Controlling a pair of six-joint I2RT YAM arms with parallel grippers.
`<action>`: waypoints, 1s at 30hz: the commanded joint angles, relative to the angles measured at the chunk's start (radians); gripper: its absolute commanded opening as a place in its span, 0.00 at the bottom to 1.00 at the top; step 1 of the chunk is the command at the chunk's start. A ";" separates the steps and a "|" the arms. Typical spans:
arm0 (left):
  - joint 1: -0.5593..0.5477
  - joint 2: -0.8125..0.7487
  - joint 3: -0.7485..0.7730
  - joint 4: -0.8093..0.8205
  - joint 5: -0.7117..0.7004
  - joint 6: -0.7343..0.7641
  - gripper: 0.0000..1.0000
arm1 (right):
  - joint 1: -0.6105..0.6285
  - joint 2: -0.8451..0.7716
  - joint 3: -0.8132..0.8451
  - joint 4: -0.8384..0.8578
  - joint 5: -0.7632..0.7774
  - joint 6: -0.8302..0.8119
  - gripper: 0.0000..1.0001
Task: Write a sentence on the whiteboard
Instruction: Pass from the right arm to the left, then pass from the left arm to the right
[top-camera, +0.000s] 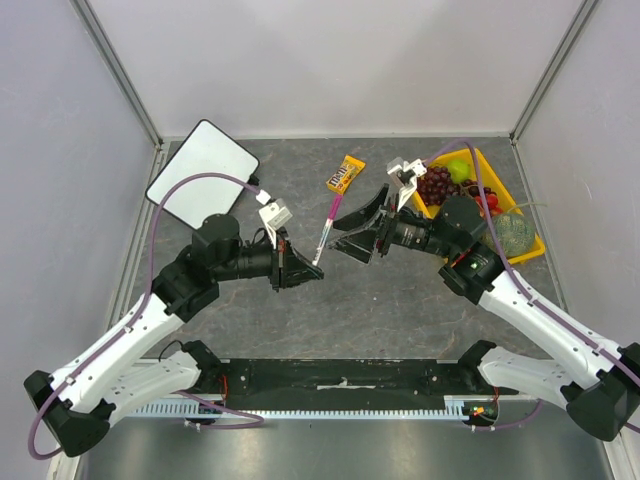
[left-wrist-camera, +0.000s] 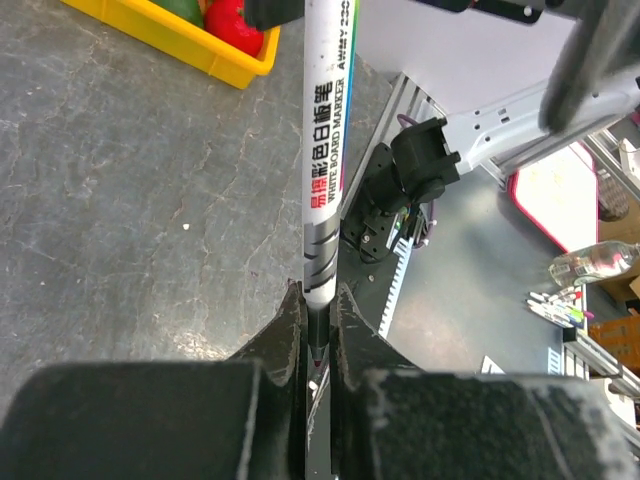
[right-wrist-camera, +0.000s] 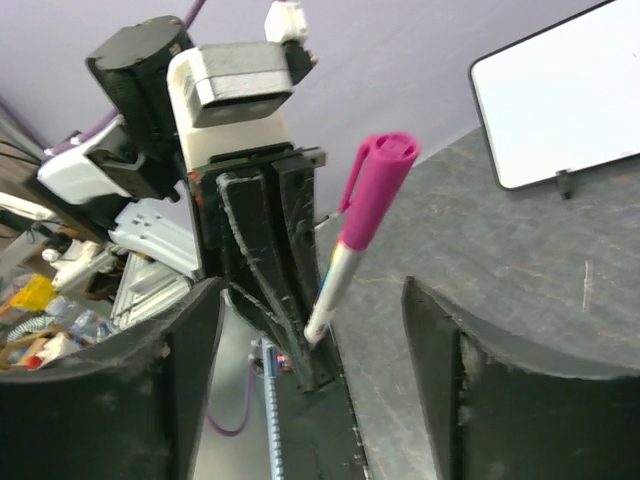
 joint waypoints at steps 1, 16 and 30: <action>0.017 0.023 0.098 -0.025 0.025 0.030 0.02 | 0.000 -0.024 0.056 -0.029 -0.084 -0.061 0.97; 0.020 0.107 0.227 -0.160 0.302 0.137 0.02 | -0.032 0.011 0.040 0.164 -0.282 0.093 0.73; 0.020 0.121 0.218 -0.180 0.339 0.162 0.02 | -0.035 0.084 0.034 0.175 -0.385 0.124 0.38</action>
